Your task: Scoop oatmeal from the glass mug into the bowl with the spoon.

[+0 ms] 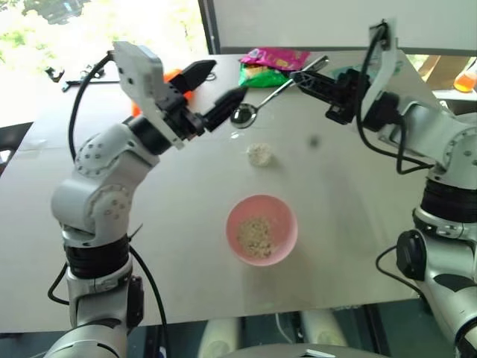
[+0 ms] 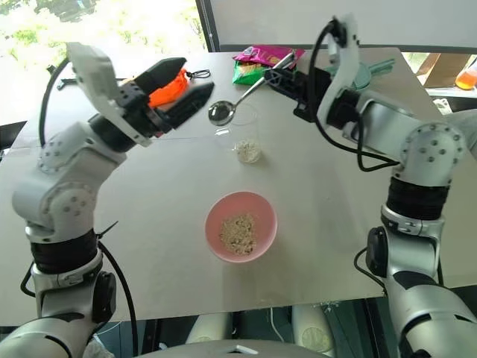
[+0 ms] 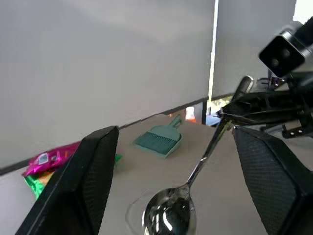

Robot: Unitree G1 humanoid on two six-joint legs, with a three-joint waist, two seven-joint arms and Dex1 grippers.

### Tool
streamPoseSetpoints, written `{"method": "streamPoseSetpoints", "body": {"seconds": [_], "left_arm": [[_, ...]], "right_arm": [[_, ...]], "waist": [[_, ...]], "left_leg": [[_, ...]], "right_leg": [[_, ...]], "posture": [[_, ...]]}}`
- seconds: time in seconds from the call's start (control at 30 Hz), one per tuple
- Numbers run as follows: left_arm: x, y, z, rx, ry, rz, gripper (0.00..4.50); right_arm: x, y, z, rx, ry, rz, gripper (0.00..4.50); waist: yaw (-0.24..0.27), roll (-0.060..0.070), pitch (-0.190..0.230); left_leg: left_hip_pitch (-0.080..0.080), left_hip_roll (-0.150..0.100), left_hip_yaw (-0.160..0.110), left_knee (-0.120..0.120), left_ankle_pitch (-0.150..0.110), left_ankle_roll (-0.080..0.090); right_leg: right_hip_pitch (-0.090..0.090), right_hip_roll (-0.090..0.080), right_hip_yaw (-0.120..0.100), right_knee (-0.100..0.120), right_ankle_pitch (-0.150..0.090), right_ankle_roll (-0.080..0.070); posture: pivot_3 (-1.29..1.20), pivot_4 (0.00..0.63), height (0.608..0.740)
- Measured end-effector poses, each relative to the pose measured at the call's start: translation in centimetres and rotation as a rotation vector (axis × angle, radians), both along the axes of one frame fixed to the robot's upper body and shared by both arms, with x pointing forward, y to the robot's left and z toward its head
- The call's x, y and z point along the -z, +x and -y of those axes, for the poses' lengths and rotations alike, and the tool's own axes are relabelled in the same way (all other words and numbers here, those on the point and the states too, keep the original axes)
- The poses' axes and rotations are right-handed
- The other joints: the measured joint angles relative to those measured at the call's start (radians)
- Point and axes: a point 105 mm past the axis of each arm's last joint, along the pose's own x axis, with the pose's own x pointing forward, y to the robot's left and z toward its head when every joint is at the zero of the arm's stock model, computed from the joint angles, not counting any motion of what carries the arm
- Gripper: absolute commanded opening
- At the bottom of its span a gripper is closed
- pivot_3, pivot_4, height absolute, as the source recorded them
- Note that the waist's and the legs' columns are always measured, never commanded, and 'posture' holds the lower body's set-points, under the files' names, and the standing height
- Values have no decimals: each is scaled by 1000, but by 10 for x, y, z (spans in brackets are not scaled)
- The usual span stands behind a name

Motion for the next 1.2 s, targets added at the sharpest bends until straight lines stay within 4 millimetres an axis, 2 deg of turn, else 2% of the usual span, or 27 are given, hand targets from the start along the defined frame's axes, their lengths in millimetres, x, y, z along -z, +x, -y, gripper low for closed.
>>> {"method": "streamPoseSetpoints", "body": {"seconds": [0.07, 0.17, 0.2, 0.3, 0.37, 0.43, 0.53, 0.6, 0.7, 0.77, 0.93, 1.03, 1.07, 1.17, 1.2], "left_arm": [[18, 1, -16, -64, -35, -84, 3861], [75, 6, -32, -156, -17, -274, 3861], [86, 9, -32, -170, -7, -305, 3861], [96, 13, -21, -176, 9, -299, 3861], [116, 25, -13, -208, 26, -332, 3861], [132, 34, -10, -239, 57, -368, 3861], [136, 54, -6, -287, 61, -360, 3861], [138, 59, -7, -304, 67, -356, 3861], [154, 69, 14, -301, 87, -367, 3861], [160, 77, 21, -321, 81, -381, 3861], [146, 89, 29, -360, 61, -329, 3861], [146, 93, 27, -399, 67, -316, 3861], [148, 94, 26, -415, 68, -319, 3336], [149, 95, 26, -428, 65, -315, 2321], [148, 95, 26, -430, 65, -312, 1726]], "right_arm": [[1, -3, 20, 39, 10, -15, 0], [4, -14, 47, 106, 6, -26, 0], [3, -17, 51, 118, 3, -23, 0], [8, -26, 60, 150, -25, -22, 0], [17, -27, 72, 215, -46, -47, 0], [20, -29, 76, 241, -47, -54, 0], [18, -33, 77, 271, -38, -39, 0], [17, -35, 77, 272, -35, -29, 0], [23, -36, 82, 303, -30, -46, 0], [25, -36, 86, 322, -33, -56, 0], [21, -38, 88, 339, -23, -38, 0], [22, -38, 88, 343, -14, -42, 0], [24, -37, 88, 342, -14, -46, 0], [25, -37, 88, 338, -13, -48, 0], [24, -37, 88, 338, -10, -46, 0]], "waist": [[0, 0, 0], [3, 0, 0], [4, 0, 0], [15, 1, -1], [28, 1, -1], [29, 1, -1], [32, 1, -1], [29, 1, -1], [36, 1, -1], [37, 1, -1], [31, 1, -1], [31, 1, -1], [32, 1, -1], [32, 1, -1], [33, 1, -1]], "left_leg": [[0, 0, 1, 0, 0, 0], [0, 0, 1, 0, 0, 0], [0, 0, 1, 1, 0, 0], [1, 0, 0, 2, 1, 1], [2, -1, 1, 3, 0, 2], [2, 0, 1, 3, -1, 4], [1, 0, 1, 3, 0, 3], [1, 0, 1, 3, 1, 2], [0, -1, 2, 2, 0, 2], [-1, -1, 1, 3, 0, 2], [0, -1, 1, 3, 0, 2], [0, -1, 1, 3, 0, 2], [0, -1, 1, 3, 1, 2], [-1, -1, 1, 3, 1, 2], [0, -1, 1, 3, 1, 2]], "right_leg": [[0, 0, 0, -1, 0, 0], [0, 0, 0, 0, 0, 0], [0, 0, 0, 1, 0, 0], [3, 0, 0, 1, 0, 0], [4, 0, 0, 1, 0, 1], [3, 0, 1, 2, 1, 1], [3, 1, 0, 2, 1, 1], [3, 1, 1, 1, 1, 1], [3, -1, 0, 0, 0, 1], [3, -1, 0, 0, 1, 1], [3, -1, 0, 0, 1, 1], [3, -1, 0, 0, 1, 1], [3, -1, 0, 0, 1, 1], [3, -1, 0, 0, 1, 1], [3, -1, 0, 0, 1, 1]], "posture": [[0, 150, 740], [0, 150, 740], [0, 150, 740], [0, 150, 740], [0, 150, 740], [0, 150, 740], [0, 150, 740], [0, 150, 740], [0, 150, 740], [0, 150, 740], [0, 150, 740], [0, 150, 740], [0, 150, 740], [0, 150, 740], [0, 150, 740]]}}
